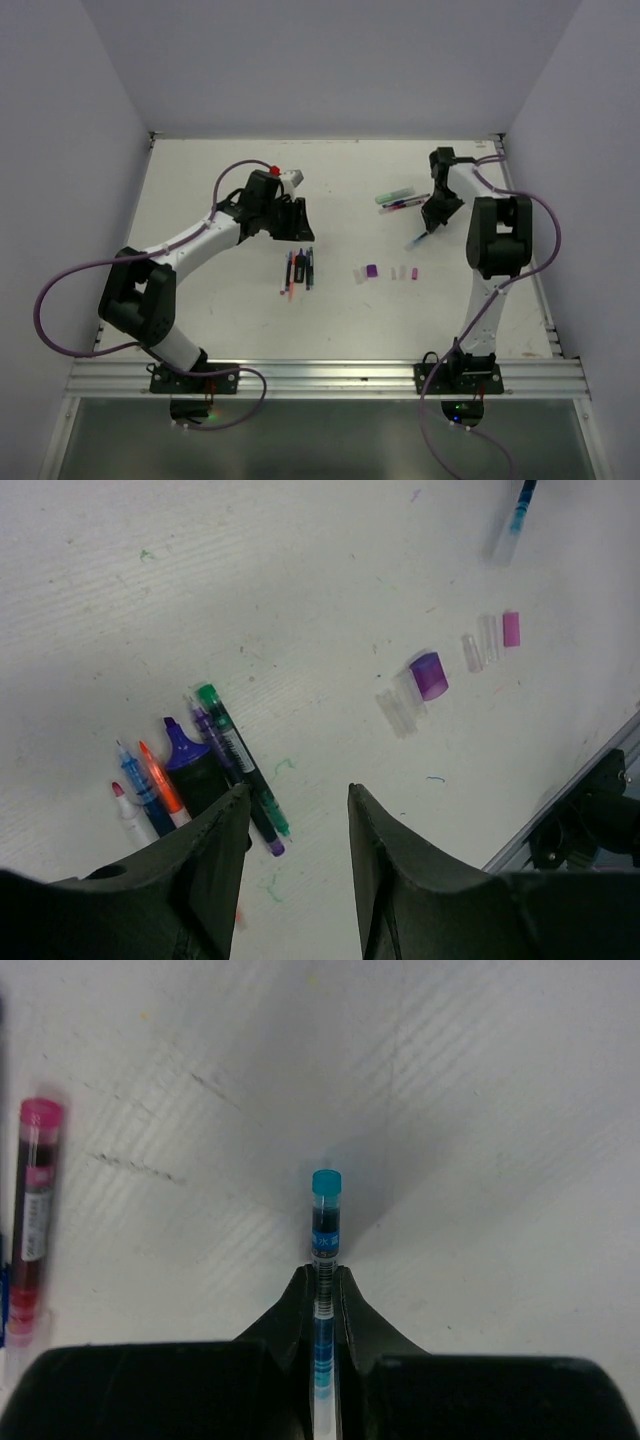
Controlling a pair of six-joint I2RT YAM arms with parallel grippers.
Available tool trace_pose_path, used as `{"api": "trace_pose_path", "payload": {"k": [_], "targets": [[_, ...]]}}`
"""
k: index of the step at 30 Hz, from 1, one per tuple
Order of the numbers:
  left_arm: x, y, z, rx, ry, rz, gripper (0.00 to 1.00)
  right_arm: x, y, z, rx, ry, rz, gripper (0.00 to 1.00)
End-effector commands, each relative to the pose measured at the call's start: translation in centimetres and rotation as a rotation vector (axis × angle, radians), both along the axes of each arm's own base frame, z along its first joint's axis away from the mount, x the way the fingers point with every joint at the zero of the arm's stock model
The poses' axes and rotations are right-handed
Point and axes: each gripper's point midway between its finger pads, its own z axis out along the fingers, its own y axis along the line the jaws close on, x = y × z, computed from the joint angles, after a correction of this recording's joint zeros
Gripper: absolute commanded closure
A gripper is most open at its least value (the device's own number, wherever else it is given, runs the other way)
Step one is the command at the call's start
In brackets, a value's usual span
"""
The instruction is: Open the pen caps
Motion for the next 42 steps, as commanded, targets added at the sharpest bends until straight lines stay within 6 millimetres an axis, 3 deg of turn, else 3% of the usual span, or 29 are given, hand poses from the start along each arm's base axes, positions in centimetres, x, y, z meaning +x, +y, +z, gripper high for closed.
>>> {"api": "trace_pose_path", "payload": {"k": [1,3,4,7,9,10,16,19,28,42], "targets": [[-0.3,-1.3,3.5,-0.095,-0.055,-0.090,0.54,-0.7,0.1,4.8,0.015,-0.108,0.016,1.00],[-0.7,-2.0,4.1,-0.141,-0.054,-0.129,0.53,-0.4,1.0,7.7,0.050,-0.206,0.060,1.00],[-1.4,-2.9,4.8,-0.198,-0.048,-0.189,0.53,-0.8,1.6,8.1,0.070,-0.228,0.088,1.00],[-3.4,-4.5,5.5,-0.333,0.013,-0.291,0.52,-0.8,5.4,10.8,0.172,-0.332,0.243,1.00],[-3.6,-5.3,6.3,-0.400,0.025,-0.303,0.51,-1.3,7.1,11.9,0.191,-0.353,0.332,1.00],[-3.8,-5.6,6.7,-0.429,0.031,-0.312,0.51,-1.9,9.2,12.8,0.217,-0.371,0.396,1.00],[-3.5,-5.4,6.4,-0.409,0.050,-0.288,0.50,-4.4,16.0,16.9,0.234,-0.478,0.572,1.00],[-3.7,-5.6,6.4,-0.423,0.075,-0.276,0.46,-5.1,18.4,17.7,0.274,-0.505,0.601,1.00],[-4.6,-6.0,6.8,-0.460,0.092,-0.299,0.44,-6.0,21.2,18.5,0.290,-0.520,0.631,1.00],[-5.0,-7.8,6.9,-0.477,0.101,-0.334,0.45,-5.3,24.0,18.9,0.296,-0.524,0.634,1.00]]}}
